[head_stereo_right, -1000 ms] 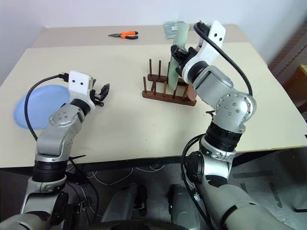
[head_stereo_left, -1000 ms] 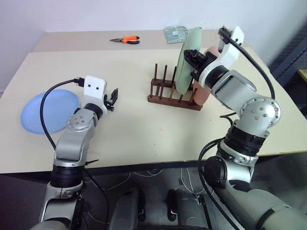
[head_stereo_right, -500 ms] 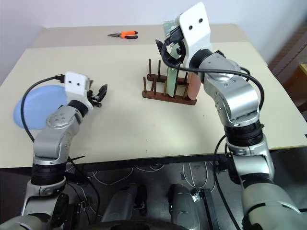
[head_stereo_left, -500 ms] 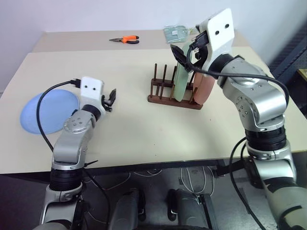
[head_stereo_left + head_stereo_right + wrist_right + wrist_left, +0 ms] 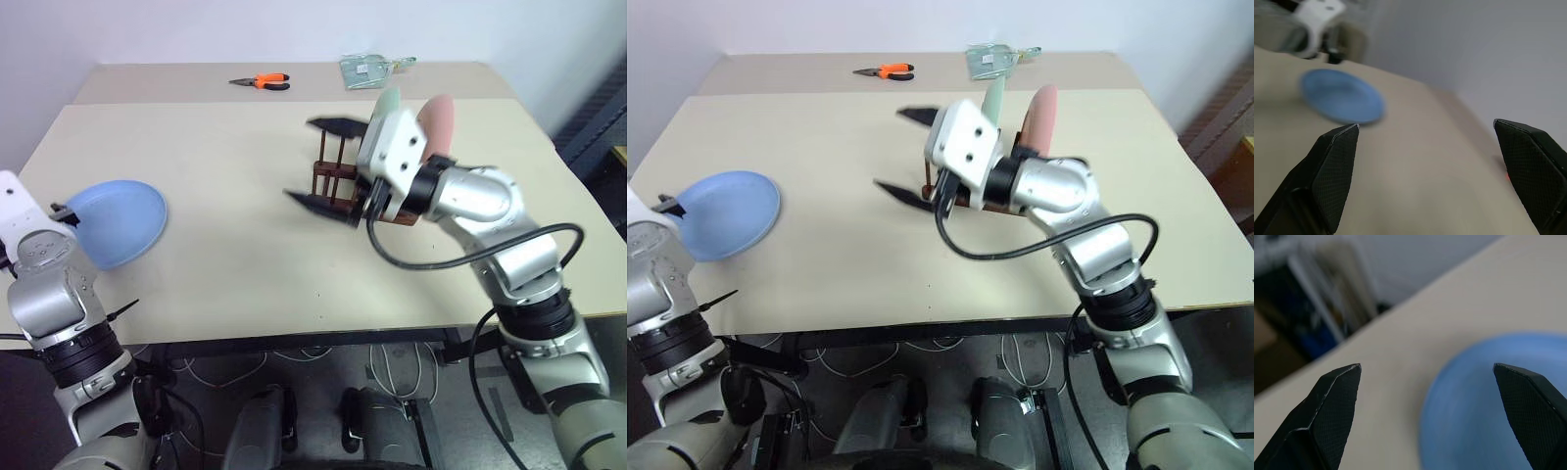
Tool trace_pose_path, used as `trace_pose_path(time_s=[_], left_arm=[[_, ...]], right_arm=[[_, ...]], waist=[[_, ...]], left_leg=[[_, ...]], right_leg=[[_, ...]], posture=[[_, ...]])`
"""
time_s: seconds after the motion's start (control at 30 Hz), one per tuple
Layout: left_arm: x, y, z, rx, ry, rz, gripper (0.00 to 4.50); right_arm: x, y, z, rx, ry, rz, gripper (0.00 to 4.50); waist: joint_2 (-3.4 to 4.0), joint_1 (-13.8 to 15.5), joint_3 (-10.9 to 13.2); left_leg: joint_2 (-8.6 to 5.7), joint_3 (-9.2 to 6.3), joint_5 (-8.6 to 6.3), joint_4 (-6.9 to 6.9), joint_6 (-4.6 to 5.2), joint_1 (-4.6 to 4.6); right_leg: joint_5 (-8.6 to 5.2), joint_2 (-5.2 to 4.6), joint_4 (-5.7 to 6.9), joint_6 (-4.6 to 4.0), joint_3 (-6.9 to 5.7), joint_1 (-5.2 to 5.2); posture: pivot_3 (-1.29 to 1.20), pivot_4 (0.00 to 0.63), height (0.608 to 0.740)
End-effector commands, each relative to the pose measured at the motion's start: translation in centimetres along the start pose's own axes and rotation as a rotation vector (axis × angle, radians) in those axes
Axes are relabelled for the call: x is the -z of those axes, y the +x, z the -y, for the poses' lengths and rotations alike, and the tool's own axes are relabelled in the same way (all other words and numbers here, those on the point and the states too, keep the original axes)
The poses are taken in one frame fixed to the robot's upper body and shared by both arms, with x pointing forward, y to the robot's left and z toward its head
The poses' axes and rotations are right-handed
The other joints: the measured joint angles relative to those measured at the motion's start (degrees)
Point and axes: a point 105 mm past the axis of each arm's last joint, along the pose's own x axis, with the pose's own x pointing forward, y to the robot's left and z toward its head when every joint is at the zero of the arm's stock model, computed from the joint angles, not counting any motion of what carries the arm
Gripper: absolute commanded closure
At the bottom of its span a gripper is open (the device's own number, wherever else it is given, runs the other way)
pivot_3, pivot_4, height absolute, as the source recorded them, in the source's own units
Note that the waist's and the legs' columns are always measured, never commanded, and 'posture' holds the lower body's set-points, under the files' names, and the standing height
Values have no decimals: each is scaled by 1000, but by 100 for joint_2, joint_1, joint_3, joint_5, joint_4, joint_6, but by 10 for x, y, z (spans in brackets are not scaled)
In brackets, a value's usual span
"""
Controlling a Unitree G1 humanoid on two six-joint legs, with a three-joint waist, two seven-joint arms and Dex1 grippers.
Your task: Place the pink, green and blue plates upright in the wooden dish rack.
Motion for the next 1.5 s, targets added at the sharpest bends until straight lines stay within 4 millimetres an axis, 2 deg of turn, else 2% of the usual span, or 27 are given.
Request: trace_pose_path(time_s=[0.03,0.13,0.23,0.33,0.47,0.53,0.6,0.7,0.83,0.93,1.13,1.23,1.47,1.5], left_arm=[[11,-4,-4,28,-97,-99,64],[33,-6,-5,33,-184,-228,64],[47,-8,4,81,-303,-326,893],[50,-9,5,76,-358,-346,2383],[30,-11,17,138,-350,-257,4390],[-1,-19,40,276,-308,-111,4460],[-36,-40,70,446,-214,70,4460],[-66,-78,109,653,-139,224,4460],[-82,-116,140,815,-41,314,4460],[-89,-137,155,891,-7,331,4460],[-100,-159,164,947,2,310,4460],[-105,-161,162,941,-15,304,4500],[-102,-163,159,942,21,294,4500],[-101,-162,159,939,25,289,4500]], right_arm=[[-6,2,-11,-39,-25,40,0],[1,1,-13,-38,-10,26,0],[8,-1,-12,-14,-15,7,0],[13,-3,-10,7,-27,-11,0],[18,-5,-7,37,-27,-33,0],[22,-6,-4,42,-8,-57,0],[23,-5,-3,31,-23,-63,0],[22,2,-1,19,-102,-76,0],[28,19,-4,-16,-220,-96,0],[34,33,-4,-18,-273,-109,0],[48,56,9,38,-397,-140,0],[51,63,18,74,-459,-145,866],[46,66,29,142,-536,-120,4430],[45,65,30,148,-544,-114,4476]], waist=[[-3,2,-2],[-6,-3,-2],[-7,-4,-1],[-7,4,-1],[-7,39,-2],[-7,61,-2],[-15,80,1],[-17,71,2],[-17,-19,2],[-16,-102,3],[-14,-80,4],[-15,-74,4],[-13,-89,5],[-12,-90,6]], left_leg=[[0,0,0,0,0,1],[0,0,0,0,-1,1],[0,-1,1,0,-3,2],[-1,-1,0,0,-4,7],[-2,0,1,0,-5,10],[-2,0,0,0,-6,11],[-4,1,0,0,-6,11],[-8,3,0,0,-7,10],[-3,2,1,-4,-9,13],[1,3,5,-7,-13,15],[4,2,8,-8,-15,15],[4,2,8,-6,-15,14],[4,-1,9,-8,-17,14],[4,-1,9,-8,-17,14]], right_leg=[[0,1,0,0,0,0],[0,1,-1,0,0,1],[0,2,0,0,0,1],[0,2,-1,0,0,7],[0,2,0,0,1,8],[0,1,0,0,1,9],[0,1,0,0,0,10],[0,-1,0,-1,-1,9],[0,5,0,-2,1,7],[0,11,1,-2,1,7],[-1,13,0,-2,1,7],[-1,13,0,-2,2,8],[-1,14,0,-2,4,8],[-1,14,0,-2,4,8]], posture=[[0,150,740],[0,150,740],[0,150,740],[0,150,740],[0,150,740],[0,150,740],[0,150,740],[0,150,740],[0,150,740],[0,150,740],[0,150,740],[0,150,740],[0,150,740],[0,150,740]])
